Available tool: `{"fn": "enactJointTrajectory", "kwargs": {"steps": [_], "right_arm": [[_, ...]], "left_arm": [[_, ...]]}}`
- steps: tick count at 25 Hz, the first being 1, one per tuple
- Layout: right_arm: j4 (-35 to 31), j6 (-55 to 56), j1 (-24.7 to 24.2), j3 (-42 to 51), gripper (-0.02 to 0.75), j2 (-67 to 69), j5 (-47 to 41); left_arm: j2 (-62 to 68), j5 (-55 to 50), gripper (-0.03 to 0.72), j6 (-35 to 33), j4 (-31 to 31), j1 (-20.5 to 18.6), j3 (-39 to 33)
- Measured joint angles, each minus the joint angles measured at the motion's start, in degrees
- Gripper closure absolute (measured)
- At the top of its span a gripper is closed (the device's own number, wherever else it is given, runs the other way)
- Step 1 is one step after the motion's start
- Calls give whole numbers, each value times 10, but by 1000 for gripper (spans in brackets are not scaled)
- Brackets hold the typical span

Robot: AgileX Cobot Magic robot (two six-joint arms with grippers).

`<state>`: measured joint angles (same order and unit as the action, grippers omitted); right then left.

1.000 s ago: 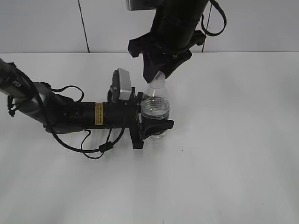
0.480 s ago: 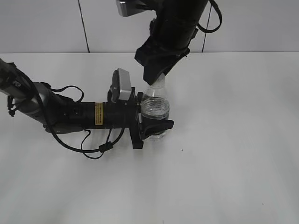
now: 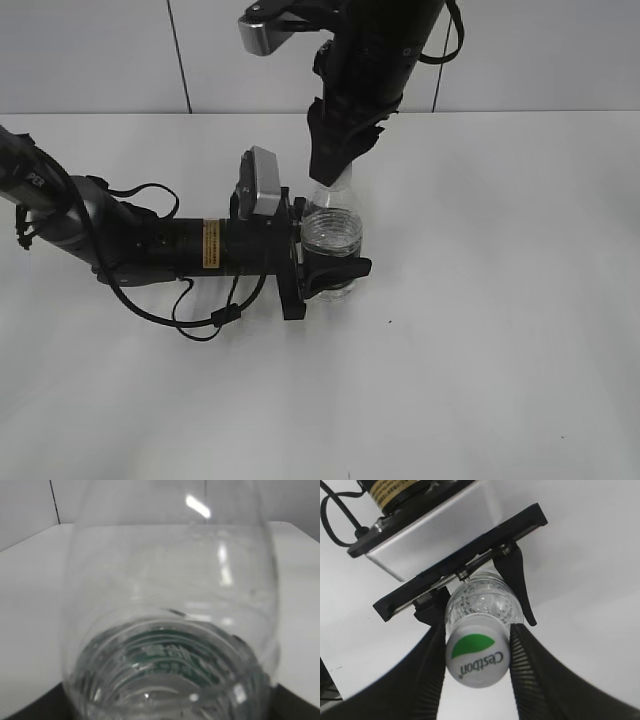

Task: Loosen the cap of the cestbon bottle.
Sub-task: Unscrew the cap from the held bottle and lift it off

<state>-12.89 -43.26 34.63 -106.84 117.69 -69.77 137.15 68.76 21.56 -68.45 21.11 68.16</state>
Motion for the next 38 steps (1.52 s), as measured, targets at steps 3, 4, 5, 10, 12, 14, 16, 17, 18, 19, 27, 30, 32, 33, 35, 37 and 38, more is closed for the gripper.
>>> {"fn": "enactJointTrajectory", "kwargs": {"steps": [3, 4, 5, 10, 12, 14, 16, 17, 18, 19, 27, 30, 32, 33, 35, 37, 38], "right_arm": [[0, -44, 0, 0, 440, 0, -1], [1, -58, 0, 0, 441, 0, -1], [1, -71, 0, 0, 441, 0, -1], [14, -151, 1, 0, 441, 0, -2], [25, -170, 2, 0, 441, -1, -2], [30, -195, 3, 0, 441, -1, -2], [33, -227, 4, 0, 441, -1, -2], [34, -249, 4, 0, 441, -1, -2], [36, -270, 4, 0, 441, -1, -3], [37, -287, 4, 0, 441, -1, -4], [55, -419, 5, 0, 441, -2, -7], [57, -450, 5, 0, 441, -2, -8], [58, -459, 5, 0, 441, -2, -9], [58, -460, 5, 0, 441, -2, -9], [58, -461, 5, 0, 441, -2, -9], [58, -461, 5, 0, 441, -2, -9], [58, -461, 5, 0, 441, -2, -9]], "left_arm": [[0, 0, 286, 0, -3, 0, 0], [0, 0, 286, 0, -3, 0, 0], [0, 0, 286, 0, -3, 0, 0], [0, 0, 286, 0, -2, 0, 0], [0, -1, 286, 0, -2, 0, 0], [0, -1, 286, 0, -2, 0, 0], [0, 1, 286, 0, -2, 0, 1], [0, 1, 286, 0, -2, 0, 1], [0, 2, 286, 1, -2, 0, 1], [0, 3, 286, 1, -2, 0, 1], [0, 5, 286, 1, -1, 0, 1], [0, 5, 286, 1, -3, 0, 1], [0, 5, 286, 1, -5, 0, 2], [0, 5, 286, 1, -6, -1, 3], [0, 5, 286, 1, -7, -1, 3], [0, 5, 286, 1, -7, -1, 3], [0, 5, 286, 1, -7, -1, 3]]}}
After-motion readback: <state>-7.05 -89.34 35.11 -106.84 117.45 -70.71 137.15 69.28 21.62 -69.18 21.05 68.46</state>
